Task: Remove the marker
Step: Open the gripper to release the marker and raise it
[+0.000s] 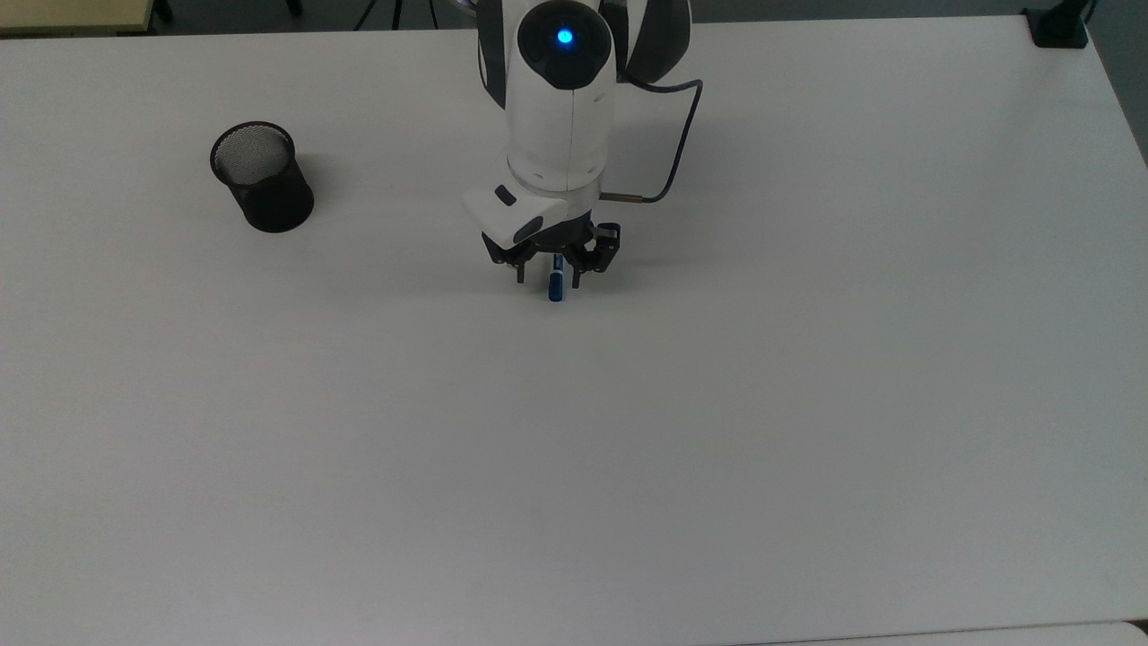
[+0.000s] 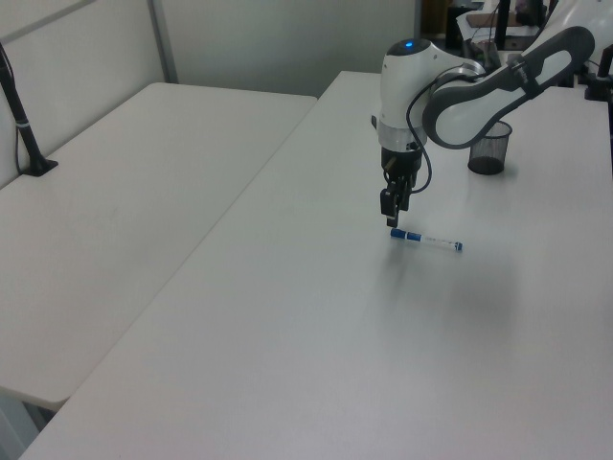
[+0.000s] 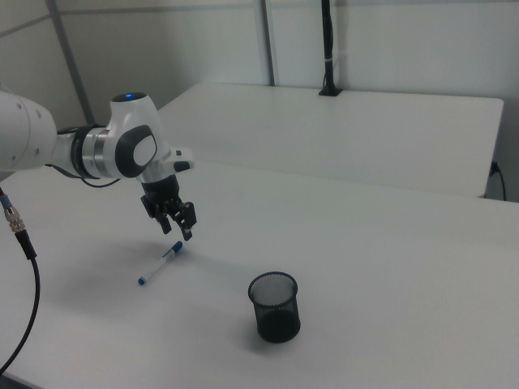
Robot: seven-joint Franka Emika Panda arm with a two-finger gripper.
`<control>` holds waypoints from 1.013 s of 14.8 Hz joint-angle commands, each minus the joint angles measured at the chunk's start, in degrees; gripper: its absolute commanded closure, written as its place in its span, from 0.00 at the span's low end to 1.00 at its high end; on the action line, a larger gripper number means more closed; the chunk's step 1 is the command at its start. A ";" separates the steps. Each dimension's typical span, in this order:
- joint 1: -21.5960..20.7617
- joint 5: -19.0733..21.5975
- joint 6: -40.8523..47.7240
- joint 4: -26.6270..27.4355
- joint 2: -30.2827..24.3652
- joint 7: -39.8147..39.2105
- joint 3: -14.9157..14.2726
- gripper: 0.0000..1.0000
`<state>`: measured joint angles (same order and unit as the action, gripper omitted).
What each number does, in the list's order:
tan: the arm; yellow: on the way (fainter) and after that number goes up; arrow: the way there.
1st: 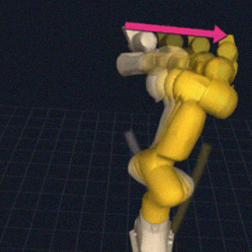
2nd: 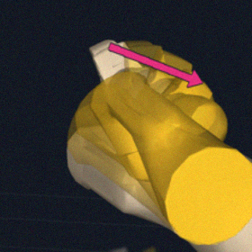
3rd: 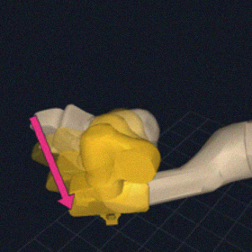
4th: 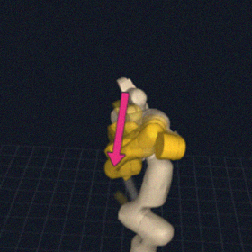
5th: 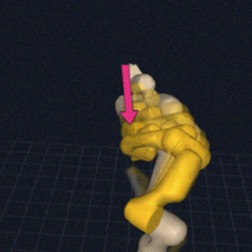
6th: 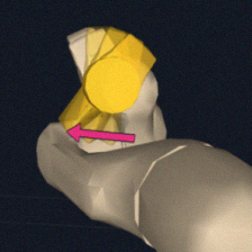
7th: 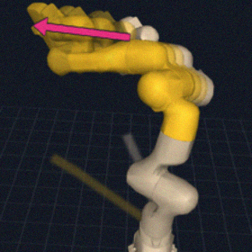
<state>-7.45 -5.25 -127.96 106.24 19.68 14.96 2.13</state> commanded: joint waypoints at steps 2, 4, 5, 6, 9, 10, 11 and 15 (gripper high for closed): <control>-0.20 -0.90 0.61 -0.59 -2.88 1.57 -0.37 0.00; 0.76 -0.90 5.69 -0.94 -6.74 1.57 -0.37 0.00; 1.12 -0.90 7.36 -1.29 -8.76 1.31 -0.46 0.00; 1.73 -0.73 10.08 -2.08 -10.61 1.13 -0.46 0.00; 3.49 -0.29 22.71 -6.81 -15.00 0.95 -1.16 0.00; 4.10 -0.11 24.85 -7.79 -16.41 0.95 -1.43 0.00; 4.81 0.06 26.52 -8.23 -17.91 0.95 -1.95 0.00; 4.55 0.59 32.33 -8.24 -22.92 -0.79 -5.64 0.00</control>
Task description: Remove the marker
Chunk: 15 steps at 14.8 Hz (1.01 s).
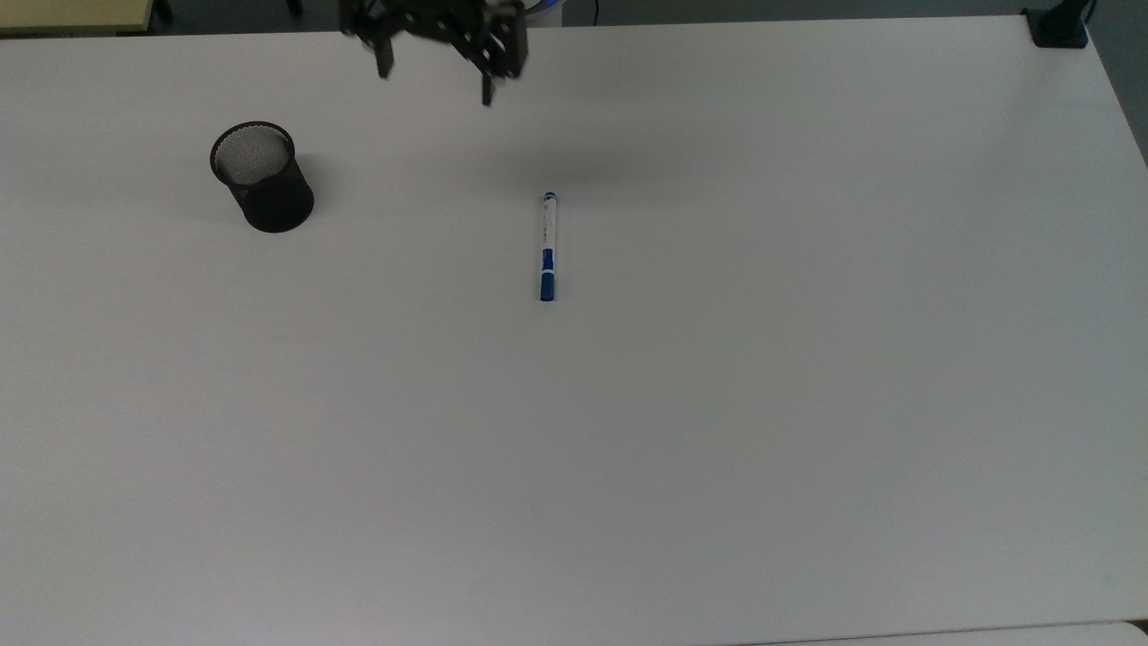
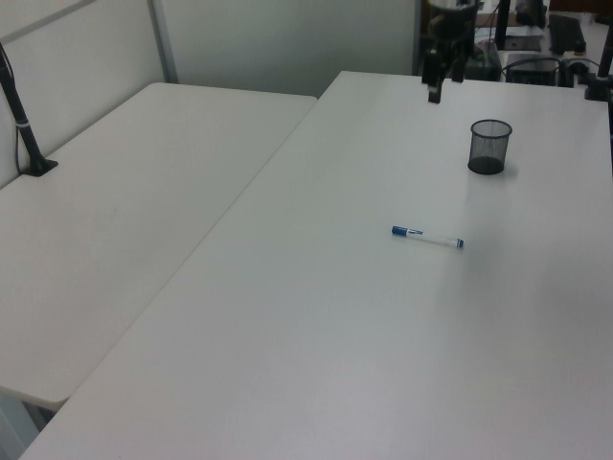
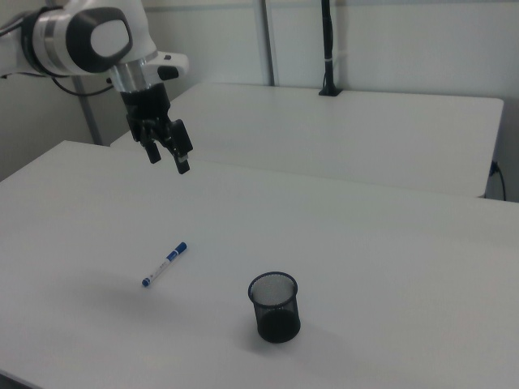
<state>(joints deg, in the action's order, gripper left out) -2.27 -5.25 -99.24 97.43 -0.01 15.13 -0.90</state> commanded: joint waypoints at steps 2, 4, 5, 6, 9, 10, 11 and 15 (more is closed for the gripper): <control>-0.80 2.42 4.14 0.65 -5.26 -3.16 -4.28 0.00; -0.98 2.96 4.14 0.74 -6.23 -5.71 -5.43 0.00; -0.89 2.96 4.14 0.74 -6.23 -7.38 -5.52 0.00; -0.63 2.96 4.14 0.74 -6.15 -9.05 -5.61 0.00; -0.10 2.00 3.18 0.48 -5.36 -12.40 -5.61 0.00; -0.10 1.99 2.22 0.30 -4.92 -13.71 -5.61 0.00; 0.08 2.08 1.77 -1.00 -4.31 -15.03 -5.61 0.00; 0.60 2.17 1.86 -3.30 -2.19 -15.48 -5.52 0.00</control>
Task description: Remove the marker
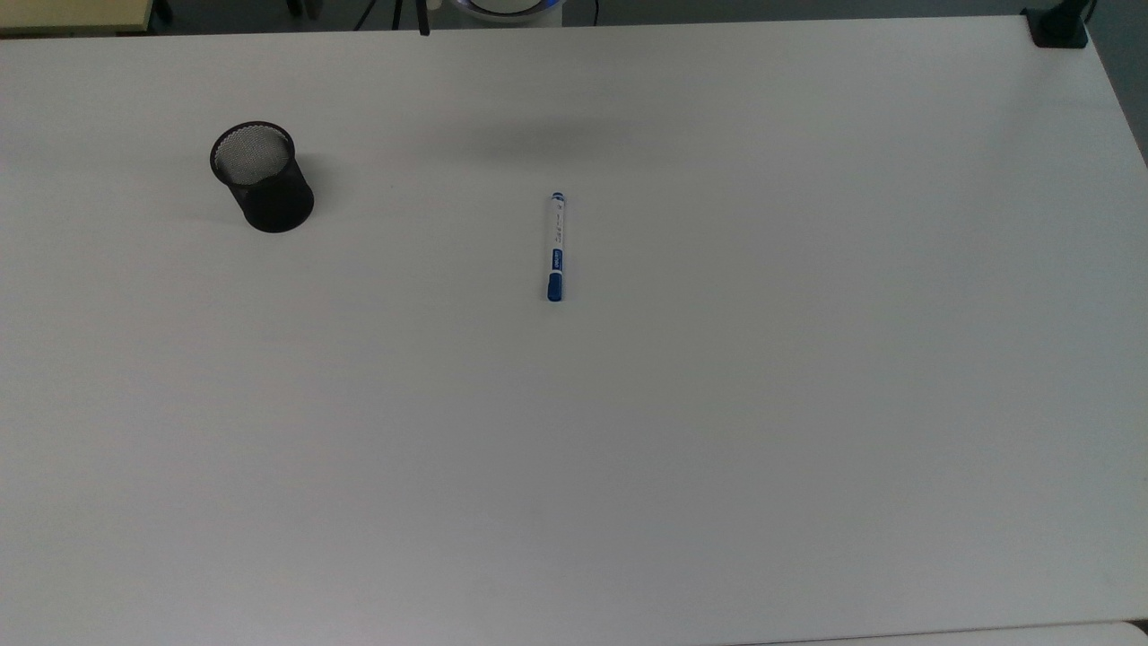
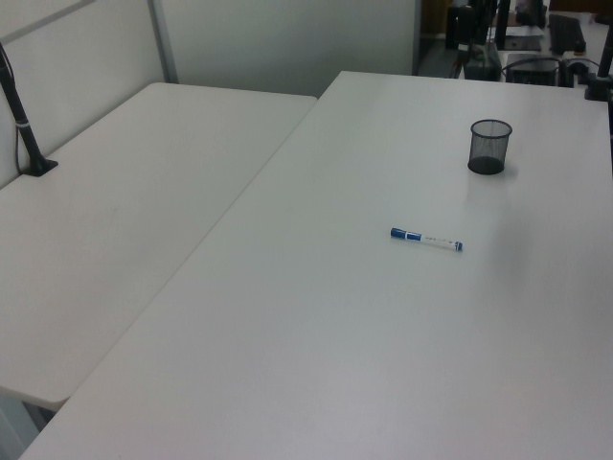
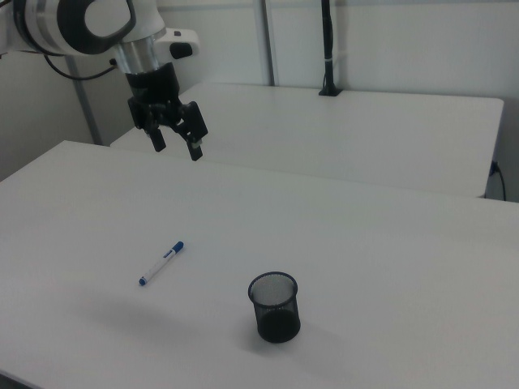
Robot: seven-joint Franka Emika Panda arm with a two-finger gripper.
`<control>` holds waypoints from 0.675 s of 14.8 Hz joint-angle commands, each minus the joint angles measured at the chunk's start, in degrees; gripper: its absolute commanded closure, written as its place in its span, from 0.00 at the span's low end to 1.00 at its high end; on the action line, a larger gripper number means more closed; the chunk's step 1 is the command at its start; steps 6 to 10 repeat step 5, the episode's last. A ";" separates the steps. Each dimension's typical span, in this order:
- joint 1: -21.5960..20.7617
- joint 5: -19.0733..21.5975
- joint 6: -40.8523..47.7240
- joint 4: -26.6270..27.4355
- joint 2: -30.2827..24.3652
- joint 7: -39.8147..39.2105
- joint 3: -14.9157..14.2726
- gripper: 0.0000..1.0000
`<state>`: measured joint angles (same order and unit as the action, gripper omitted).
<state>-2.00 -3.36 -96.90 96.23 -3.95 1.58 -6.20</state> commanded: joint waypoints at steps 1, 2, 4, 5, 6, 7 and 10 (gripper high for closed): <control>0.33 0.55 -0.49 -2.10 1.76 -1.85 -0.21 0.00; 0.24 0.55 -0.40 -2.10 1.67 -1.59 -0.21 0.00; 0.24 0.37 -0.66 -2.10 1.84 -1.41 0.05 0.00; 0.24 0.20 -0.49 -2.10 1.84 -1.58 0.23 0.00; 0.24 0.20 -0.49 -2.10 1.84 -1.58 0.23 0.00; 0.24 0.20 -0.49 -2.10 1.84 -1.58 0.23 0.00; 0.24 0.20 -0.49 -2.10 1.84 -1.58 0.23 0.00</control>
